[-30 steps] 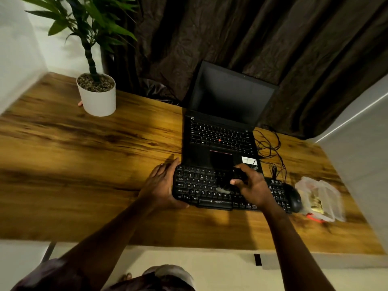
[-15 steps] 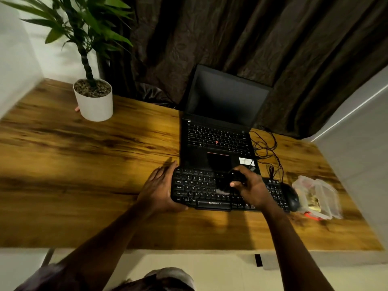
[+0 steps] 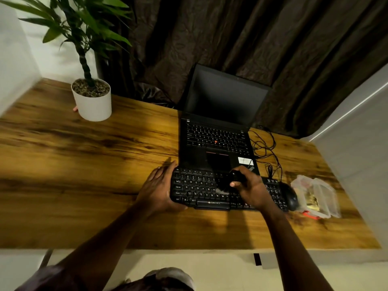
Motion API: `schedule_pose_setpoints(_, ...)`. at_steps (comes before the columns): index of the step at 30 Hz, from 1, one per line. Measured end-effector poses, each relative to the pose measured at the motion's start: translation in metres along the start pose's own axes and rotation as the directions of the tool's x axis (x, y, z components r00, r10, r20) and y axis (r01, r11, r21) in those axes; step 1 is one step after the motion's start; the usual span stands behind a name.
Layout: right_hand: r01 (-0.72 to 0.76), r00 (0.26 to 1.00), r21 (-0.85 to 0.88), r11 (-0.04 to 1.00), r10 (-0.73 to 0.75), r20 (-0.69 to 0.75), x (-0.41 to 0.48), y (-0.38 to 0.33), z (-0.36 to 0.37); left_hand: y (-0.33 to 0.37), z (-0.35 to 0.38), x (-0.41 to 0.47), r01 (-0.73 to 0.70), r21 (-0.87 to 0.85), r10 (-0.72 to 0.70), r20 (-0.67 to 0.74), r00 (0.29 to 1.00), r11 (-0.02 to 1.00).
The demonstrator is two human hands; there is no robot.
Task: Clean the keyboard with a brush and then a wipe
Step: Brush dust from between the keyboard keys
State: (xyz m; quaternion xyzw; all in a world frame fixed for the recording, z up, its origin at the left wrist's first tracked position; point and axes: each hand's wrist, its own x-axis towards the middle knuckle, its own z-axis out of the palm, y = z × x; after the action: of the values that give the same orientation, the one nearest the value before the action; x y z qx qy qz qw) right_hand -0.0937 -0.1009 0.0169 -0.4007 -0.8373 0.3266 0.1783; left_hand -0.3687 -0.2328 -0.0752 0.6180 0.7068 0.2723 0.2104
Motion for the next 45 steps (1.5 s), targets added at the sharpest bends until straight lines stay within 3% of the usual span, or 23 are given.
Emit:
schedule_pose_setpoints(10,0.06,0.997,0.025,0.998,-0.059,-0.046,0.006,-0.001,0.01,-0.004,0.005,0.003,0.048,0.008,-0.049,0.021,0.999,0.999)
schedule_pose_setpoints(18,-0.09,0.995,-0.002,0.996,0.09,-0.048,-0.009,0.025,-0.024,-0.007,0.006,0.004,0.032,-0.013,-0.032,0.02,0.999,0.999)
schedule_pose_setpoints(23,0.003,0.999,0.004,1.0,-0.003,-0.039,0.0,0.006,-0.005,-0.005,0.005,0.003,0.029,-0.007,-0.028,0.019,0.999,1.0)
schedule_pose_setpoints(27,-0.011,0.999,0.053,0.999,0.013,-0.038,0.0,0.008,-0.007,-0.007,0.006,0.003,0.036,-0.006,-0.035,0.026,0.999,0.999)
schedule_pose_setpoints(33,-0.113,0.992,-0.017,0.993,0.112,-0.059,-0.01,0.025,-0.032,-0.004,0.004,0.003,0.017,-0.023,-0.016,0.029,0.999,1.0)
schedule_pose_setpoints(45,-0.042,0.998,-0.075,0.996,0.039,-0.041,-0.01,0.038,-0.048,-0.009,0.006,0.005,0.005,-0.001,-0.005,0.019,1.0,1.0)
